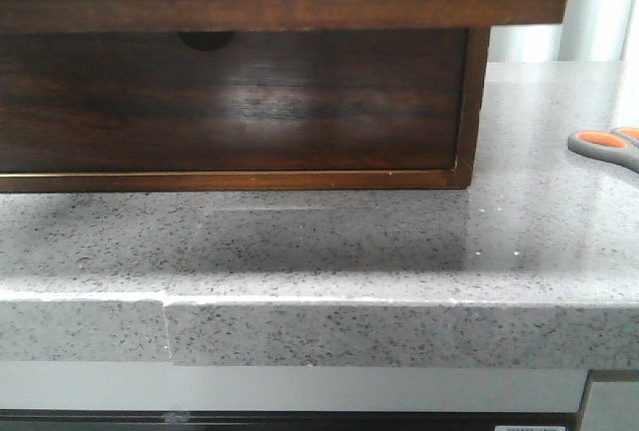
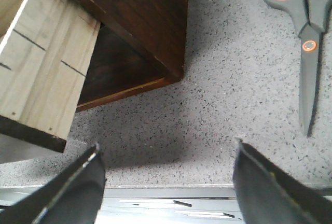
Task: Put scissors in drawer with both arms
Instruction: 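Pull the drawer open toward the robot with the left gripper, then move the right gripper over the grey-and-orange scissors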
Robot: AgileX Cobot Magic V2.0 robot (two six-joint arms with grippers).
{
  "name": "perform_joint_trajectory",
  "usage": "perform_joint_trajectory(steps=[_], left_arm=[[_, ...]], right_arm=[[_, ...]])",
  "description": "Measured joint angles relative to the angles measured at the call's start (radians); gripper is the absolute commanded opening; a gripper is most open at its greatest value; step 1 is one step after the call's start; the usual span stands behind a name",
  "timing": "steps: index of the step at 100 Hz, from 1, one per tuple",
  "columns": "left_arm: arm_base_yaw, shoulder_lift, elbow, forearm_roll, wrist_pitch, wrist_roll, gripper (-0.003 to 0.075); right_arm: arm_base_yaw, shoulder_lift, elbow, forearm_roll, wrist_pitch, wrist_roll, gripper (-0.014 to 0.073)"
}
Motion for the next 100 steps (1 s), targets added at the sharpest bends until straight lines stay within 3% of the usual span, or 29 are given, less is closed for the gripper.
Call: perform_joint_trajectory(steps=[11,68,87,100], left_arm=[[0.000,0.000,0.000,0.037,0.000,-0.010,0.0581],[0.000,-0.031,-0.005,0.201,-0.001,-0.162,0.0573],[0.000,-0.107,-0.006,0.262,0.003,-0.224,0.0495],[0.000,-0.160,-0.006,0.377,0.007,-0.316,0.0348]], right_arm=[[0.000,0.000,0.000,0.000,0.000,0.000,0.0466],[0.000,0.000,0.000,0.000,0.000,0.000,0.0466],[0.000,0.000,0.000,0.000,0.000,0.000,0.0466],[0.000,0.000,-0.002,0.000,0.000,0.000,0.0466]])
